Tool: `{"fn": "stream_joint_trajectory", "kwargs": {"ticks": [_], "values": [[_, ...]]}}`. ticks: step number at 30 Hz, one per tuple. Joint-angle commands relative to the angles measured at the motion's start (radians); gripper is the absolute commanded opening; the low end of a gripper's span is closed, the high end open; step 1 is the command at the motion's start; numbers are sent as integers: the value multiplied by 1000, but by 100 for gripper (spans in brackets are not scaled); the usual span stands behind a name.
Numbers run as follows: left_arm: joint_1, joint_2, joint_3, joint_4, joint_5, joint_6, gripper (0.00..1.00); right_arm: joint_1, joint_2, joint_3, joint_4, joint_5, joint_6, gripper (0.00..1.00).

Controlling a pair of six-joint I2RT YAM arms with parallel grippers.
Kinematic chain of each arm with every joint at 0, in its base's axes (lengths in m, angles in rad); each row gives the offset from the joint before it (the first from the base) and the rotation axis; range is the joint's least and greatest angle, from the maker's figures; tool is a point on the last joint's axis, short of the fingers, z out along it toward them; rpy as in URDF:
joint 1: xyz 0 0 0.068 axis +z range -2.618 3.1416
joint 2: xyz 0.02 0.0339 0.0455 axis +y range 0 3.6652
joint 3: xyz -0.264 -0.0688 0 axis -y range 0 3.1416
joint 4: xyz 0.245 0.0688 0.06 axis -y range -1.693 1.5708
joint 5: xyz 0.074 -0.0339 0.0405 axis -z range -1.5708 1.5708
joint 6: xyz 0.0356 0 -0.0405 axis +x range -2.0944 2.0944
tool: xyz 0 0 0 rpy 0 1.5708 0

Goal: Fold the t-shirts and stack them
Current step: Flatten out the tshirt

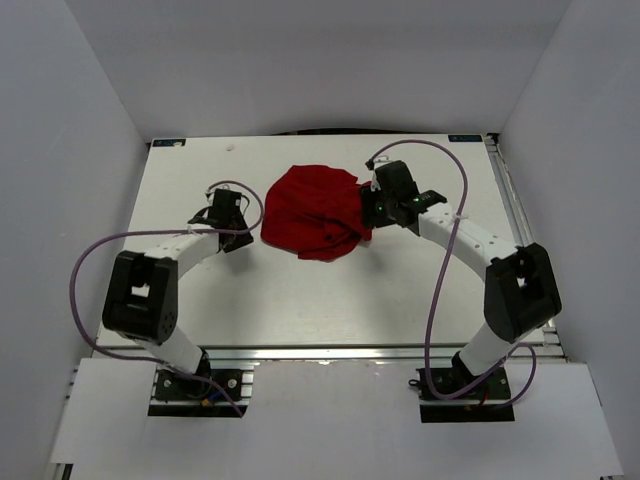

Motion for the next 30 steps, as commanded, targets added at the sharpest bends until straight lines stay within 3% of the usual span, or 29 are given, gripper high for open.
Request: {"fn": "stream_joint_trajectory", "kwargs": {"ticks": [1,4,11,14,17,21,30], "values": [[-1,43,22,199,136,-91,39,5,8,-9,87,3,4,50],[-1,105,17,305,235,-146,26,5,15,-10,93,6,1,49],[-1,109,-44,487,282,-252,27,5,5,-51,121,34,-2,50],[-1,113,-49,474,268,-237,36,5,4,-65,130,36,-6,62],[-1,141,-35,442,268,-217,40,5,8,-67,131,36,-6,67],[-1,156,-55,410,270,-201,47,5,18,-75,161,32,-6,67],[-1,98,-95,289,167,-155,51,5,71,-24,167,19,-14,68]]}}
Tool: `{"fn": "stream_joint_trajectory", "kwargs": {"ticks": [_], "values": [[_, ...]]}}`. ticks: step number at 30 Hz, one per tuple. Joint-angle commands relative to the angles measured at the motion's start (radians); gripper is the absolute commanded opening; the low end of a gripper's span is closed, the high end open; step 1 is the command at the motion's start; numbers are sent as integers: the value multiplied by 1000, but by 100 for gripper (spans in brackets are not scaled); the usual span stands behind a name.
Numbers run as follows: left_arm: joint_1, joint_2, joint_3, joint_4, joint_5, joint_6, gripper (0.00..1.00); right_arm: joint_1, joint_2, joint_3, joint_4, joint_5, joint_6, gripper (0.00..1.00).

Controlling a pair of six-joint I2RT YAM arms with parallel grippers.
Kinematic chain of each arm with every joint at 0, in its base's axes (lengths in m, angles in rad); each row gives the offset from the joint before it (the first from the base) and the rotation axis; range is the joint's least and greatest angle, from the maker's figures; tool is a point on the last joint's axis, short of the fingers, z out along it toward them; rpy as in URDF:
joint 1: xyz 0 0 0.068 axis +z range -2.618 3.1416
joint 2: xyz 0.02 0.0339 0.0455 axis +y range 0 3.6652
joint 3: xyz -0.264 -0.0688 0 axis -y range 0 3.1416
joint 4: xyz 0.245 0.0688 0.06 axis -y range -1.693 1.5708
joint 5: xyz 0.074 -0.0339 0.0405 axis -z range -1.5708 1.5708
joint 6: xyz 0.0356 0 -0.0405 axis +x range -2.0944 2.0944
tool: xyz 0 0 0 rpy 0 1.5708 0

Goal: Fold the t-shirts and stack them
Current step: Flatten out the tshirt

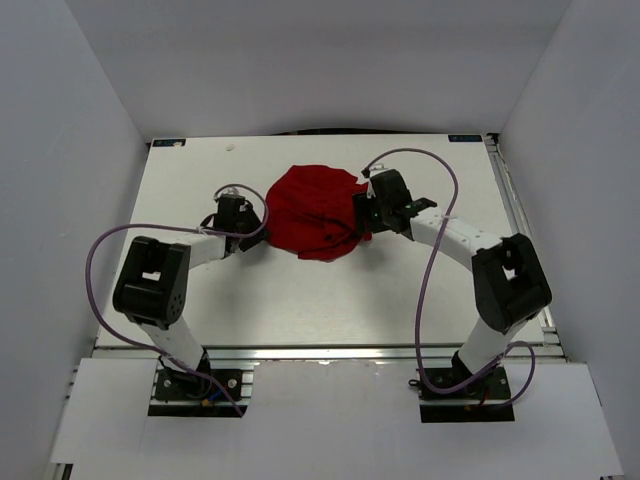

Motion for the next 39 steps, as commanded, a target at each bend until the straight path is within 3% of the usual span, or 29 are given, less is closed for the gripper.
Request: {"fn": "stream_joint_trajectory", "kwargs": {"ticks": [1,3,5,6,8,14,16,18,19,25,29,33,36,39], "values": [[-1,-45,-18,-101,-75,31,51,4,12,39,40,7,-6,68],[-1,-33,-1,-97,-83,39,50,4,24,36,52,15,-9,68],[-1,5,19,-92,-81,37,43,4,35,36,66,15,-7,68],[-1,25,34,-94,-75,36,22,4,53,38,75,10,-3,69],[-1,74,76,-98,-69,29,0,4,83,48,82,-17,9,70],[-1,78,113,-95,-75,32,0,2,170,67,161,-45,23,70],[-1,58,119,-103,-95,45,0,2,189,87,184,-53,17,52],[-1,15,131,-132,-120,60,0,-4,198,91,218,-68,14,7],[-1,-2,143,-152,-167,80,0,-5,199,108,204,-65,14,0],[-1,-163,441,-410,-369,189,0,-18,2,270,-18,33,-15,0],[0,-174,871,-627,-547,241,0,-22,-161,436,-205,82,-58,0],[0,-169,1173,-776,-675,272,0,-28,-230,579,-352,108,-85,0],[0,-157,1345,-862,-757,311,0,-31,-304,611,-383,162,-81,0],[0,-180,1413,-898,-828,324,0,-32,-388,621,-394,179,-64,0]]}}
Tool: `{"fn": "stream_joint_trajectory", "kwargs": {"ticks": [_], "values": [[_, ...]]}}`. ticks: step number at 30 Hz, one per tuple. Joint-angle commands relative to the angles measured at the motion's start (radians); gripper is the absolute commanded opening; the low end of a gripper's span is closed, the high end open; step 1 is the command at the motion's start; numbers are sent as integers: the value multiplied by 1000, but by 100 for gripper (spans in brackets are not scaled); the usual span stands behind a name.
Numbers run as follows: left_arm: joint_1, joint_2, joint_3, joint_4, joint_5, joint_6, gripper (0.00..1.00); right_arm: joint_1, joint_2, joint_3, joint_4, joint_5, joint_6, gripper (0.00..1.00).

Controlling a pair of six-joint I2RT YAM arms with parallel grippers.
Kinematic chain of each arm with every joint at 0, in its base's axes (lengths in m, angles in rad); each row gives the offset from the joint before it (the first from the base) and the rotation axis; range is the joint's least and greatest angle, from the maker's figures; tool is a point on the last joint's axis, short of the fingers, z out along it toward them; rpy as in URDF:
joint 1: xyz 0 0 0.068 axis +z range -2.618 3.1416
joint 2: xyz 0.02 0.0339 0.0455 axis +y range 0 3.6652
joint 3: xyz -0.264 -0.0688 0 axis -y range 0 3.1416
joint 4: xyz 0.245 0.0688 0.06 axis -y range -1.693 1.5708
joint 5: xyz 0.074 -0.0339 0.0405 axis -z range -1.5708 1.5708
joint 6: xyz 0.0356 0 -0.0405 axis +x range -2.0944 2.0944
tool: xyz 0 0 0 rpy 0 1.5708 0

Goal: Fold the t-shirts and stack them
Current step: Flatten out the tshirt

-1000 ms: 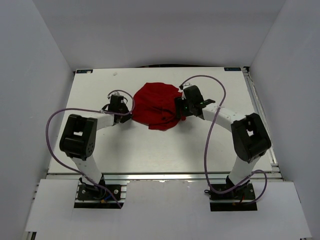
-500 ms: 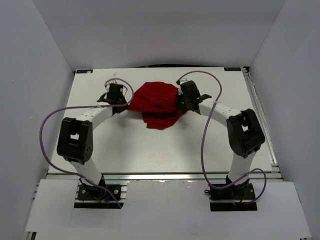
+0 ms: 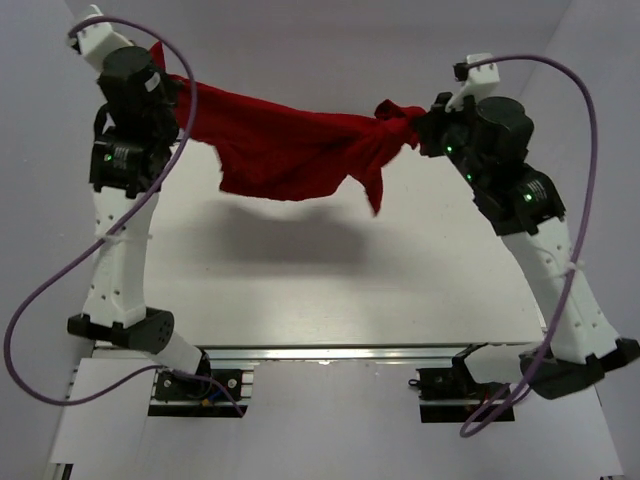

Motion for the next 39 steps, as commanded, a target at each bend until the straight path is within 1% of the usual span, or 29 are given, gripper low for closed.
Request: {"fn": "stream_joint_trajectory", "kwargs": {"ticks": [1,6,9,10,14,15,17,18,19,20,21,22,23,24,25,26,27,28,29,30,31,32,33,34,35,36,37,38,39], "values": [[5,-53,50,-135,-165,50,0,-4,-66,10,-101,61,0,0],[5,-145,59,-76,-199,87,0,-4,-222,18,-121,21,28,0],[5,-110,134,-95,-176,108,0,-6,-235,45,-179,29,33,0],[5,-93,148,-95,-143,114,0,-4,-232,47,-204,33,21,0],[7,37,158,-76,-81,133,0,-4,-206,-12,-178,56,-4,0],[5,117,168,-75,-75,140,0,-4,-186,-37,-161,47,-7,0],[22,204,197,-75,-40,139,0,-4,-158,-112,-106,44,-9,0],[44,290,198,-67,-21,127,0,-6,-116,-140,-86,42,-9,0],[57,330,194,-57,-6,116,0,-7,-92,-184,-67,41,-9,0],[73,370,183,-43,41,105,0,-11,-63,-209,-46,36,-9,0],[90,413,177,-29,63,84,0,-23,-1,-223,-6,30,-6,0],[120,495,180,-2,84,75,0,-29,32,-235,14,32,0,0],[139,537,213,3,151,49,0,-50,64,-250,47,20,19,0],[171,577,232,8,175,32,0,-60,125,-255,66,22,26,0],[186,632,240,14,201,15,0,-70,148,-264,87,24,36,0],[212,649,221,43,256,-13,15,-95,202,-261,106,29,45,0],[222,659,200,61,276,-25,19,-106,233,-255,129,33,51,0],[231,673,180,78,296,-37,19,-121,268,-238,124,27,59,0],[237,680,163,89,316,-65,20,-147,306,-183,114,18,63,0],[272,688,148,95,350,-71,27,-158,381,-157,97,28,68,0],[280,708,152,89,368,-79,35,-176,417,-98,83,35,68,0],[283,714,160,76,381,-76,40,-185,454,-74,71,51,72,1],[288,713,169,48,394,-68,42,-193,503,-53,62,44,76,13],[289,702,166,40,401,-64,48,-199,520,-34,48,33,73,19],[289,658,152,34,402,-45,54,-208,529,-22,48,30,71,32],[289,625,129,36,402,-34,59,-210,532,-11,51,23,66,62],[289,587,79,34,396,-27,66,-211,529,-5,57,16,44,73],[289,549,53,28,401,-13,67,-213,528,3,48,21,39,84],[289,468,25,-10,405,-14,67,-213,517,21,42,32,36,89]]}}
